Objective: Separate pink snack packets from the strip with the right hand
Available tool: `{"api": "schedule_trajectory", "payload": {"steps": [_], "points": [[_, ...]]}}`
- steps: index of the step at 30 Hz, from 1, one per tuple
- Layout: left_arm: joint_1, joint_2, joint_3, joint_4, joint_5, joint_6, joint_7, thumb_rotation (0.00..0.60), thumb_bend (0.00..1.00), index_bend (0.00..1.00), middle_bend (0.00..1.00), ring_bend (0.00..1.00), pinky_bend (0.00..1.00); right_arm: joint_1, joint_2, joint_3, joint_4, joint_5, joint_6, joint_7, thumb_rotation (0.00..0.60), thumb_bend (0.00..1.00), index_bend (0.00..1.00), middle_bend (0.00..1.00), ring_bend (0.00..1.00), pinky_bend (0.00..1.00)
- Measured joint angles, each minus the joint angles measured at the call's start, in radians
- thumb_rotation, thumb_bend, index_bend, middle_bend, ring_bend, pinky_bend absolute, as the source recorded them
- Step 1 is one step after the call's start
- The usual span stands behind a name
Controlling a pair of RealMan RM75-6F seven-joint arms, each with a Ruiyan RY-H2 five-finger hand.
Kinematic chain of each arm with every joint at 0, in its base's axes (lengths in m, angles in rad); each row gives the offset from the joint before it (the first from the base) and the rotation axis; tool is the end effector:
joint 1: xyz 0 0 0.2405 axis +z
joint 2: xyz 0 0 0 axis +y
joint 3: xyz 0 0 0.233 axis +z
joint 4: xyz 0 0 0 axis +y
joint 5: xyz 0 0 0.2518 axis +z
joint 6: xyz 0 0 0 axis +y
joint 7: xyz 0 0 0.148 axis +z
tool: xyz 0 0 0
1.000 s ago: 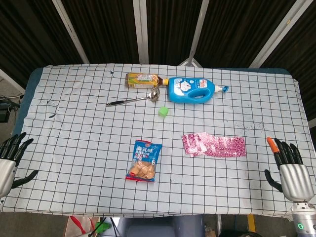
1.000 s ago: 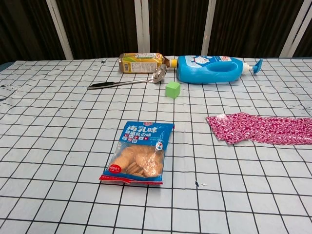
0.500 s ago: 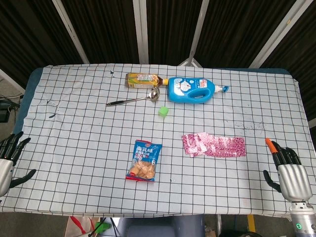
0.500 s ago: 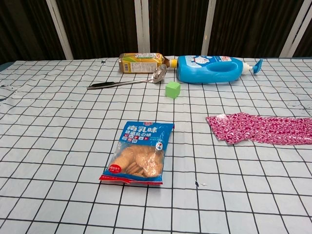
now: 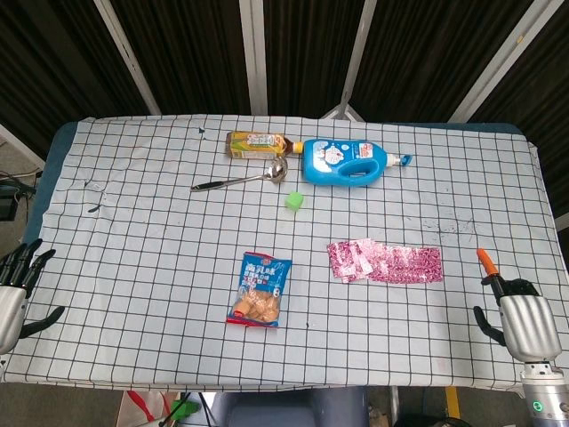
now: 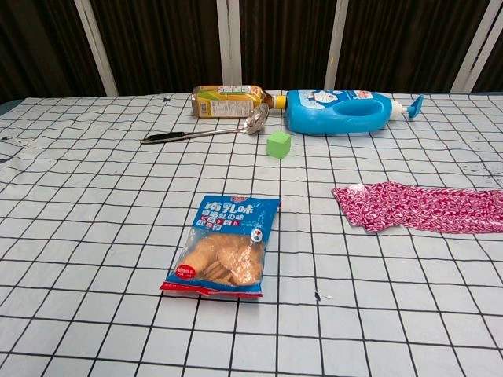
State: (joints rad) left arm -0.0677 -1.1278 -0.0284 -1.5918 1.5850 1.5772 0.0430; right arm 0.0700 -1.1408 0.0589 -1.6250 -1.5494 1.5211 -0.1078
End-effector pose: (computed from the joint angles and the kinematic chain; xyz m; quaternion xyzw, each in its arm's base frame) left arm -0.2983 0.1756 0.1146 -0.6109 -0.3376 -0.4046 0.5909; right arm -0.2939 -0.1838 0.1060 0.6104 -0.3462 0.3859 0.5989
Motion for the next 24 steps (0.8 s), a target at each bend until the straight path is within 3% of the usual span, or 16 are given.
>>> {"api": "schedule_trajectory", "payload": {"steps": [8,14,20,24], "points": [[0.005,-0.005,-0.018,0.015,-0.01,0.026,-0.014,0.6,0.27,0.13,0.02,0.0,0.11,0.034,-0.03,-0.015,-0.008,-0.042,-0.05,-0.061,0.6,0.47,0.08,0.6,0.64,0.46],[0.005,-0.01,-0.023,0.019,-0.019,0.022,-0.014,0.6,0.27,0.13,0.02,0.0,0.11,0.104,-0.048,-0.02,-0.055,-0.044,-0.189,-0.172,0.6,0.64,0.12,0.74,0.76,0.56],[0.0,-0.011,-0.024,0.021,-0.024,0.011,-0.007,0.6,0.28,0.13,0.02,0.0,0.11,0.184,-0.09,-0.005,-0.107,0.01,-0.329,-0.289,0.6,0.82,0.14,0.83,0.81,0.6],[-0.001,-0.011,-0.027,0.022,-0.032,0.007,-0.006,0.6,0.27,0.13,0.02,0.0,0.11,0.233,-0.133,0.02,-0.117,0.085,-0.402,-0.365,0.6,0.83,0.14,0.83,0.82,0.6]]}}
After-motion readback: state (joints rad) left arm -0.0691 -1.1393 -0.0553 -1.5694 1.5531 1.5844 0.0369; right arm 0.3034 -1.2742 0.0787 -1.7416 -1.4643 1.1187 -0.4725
